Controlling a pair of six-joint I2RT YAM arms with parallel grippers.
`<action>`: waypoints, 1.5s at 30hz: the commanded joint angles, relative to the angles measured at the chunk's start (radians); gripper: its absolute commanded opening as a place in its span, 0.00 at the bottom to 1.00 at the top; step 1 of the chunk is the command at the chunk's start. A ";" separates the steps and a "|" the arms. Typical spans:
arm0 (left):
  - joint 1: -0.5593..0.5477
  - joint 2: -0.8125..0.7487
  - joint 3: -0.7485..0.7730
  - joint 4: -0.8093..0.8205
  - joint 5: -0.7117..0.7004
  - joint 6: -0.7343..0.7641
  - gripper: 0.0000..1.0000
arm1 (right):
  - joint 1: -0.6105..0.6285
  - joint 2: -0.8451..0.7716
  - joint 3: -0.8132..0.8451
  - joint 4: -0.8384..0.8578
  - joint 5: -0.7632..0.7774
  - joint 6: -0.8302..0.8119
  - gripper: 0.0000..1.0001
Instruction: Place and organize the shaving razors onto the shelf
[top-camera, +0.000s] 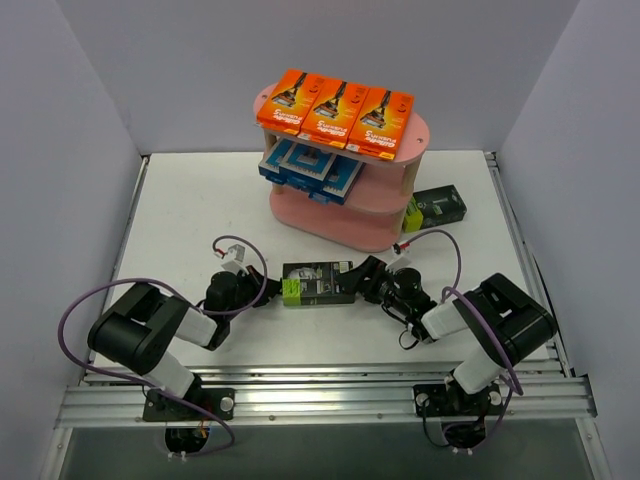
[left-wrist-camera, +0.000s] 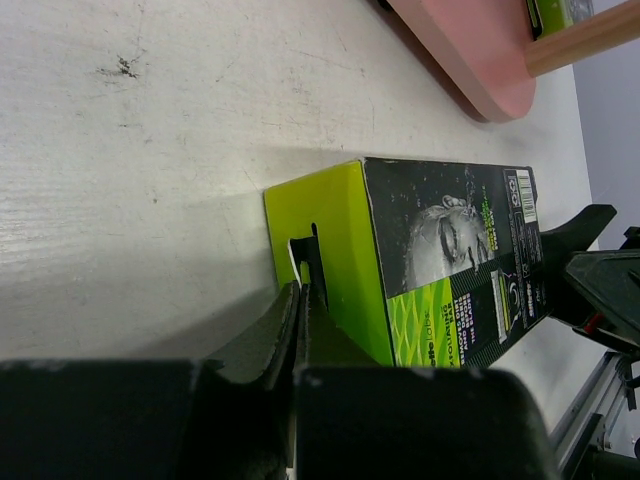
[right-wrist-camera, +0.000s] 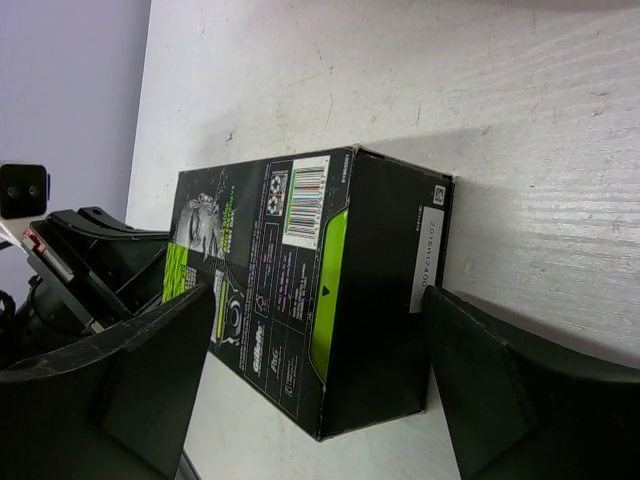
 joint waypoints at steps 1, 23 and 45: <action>-0.040 -0.014 0.003 0.042 0.087 -0.016 0.05 | 0.010 0.008 0.016 0.122 -0.033 0.010 0.79; -0.068 0.211 0.055 0.265 0.126 -0.099 0.02 | 0.133 -0.223 0.151 -0.247 0.010 -0.150 0.09; -0.071 0.225 0.207 0.188 0.037 -0.026 0.02 | 0.087 -0.144 0.365 -0.474 0.058 -0.302 0.02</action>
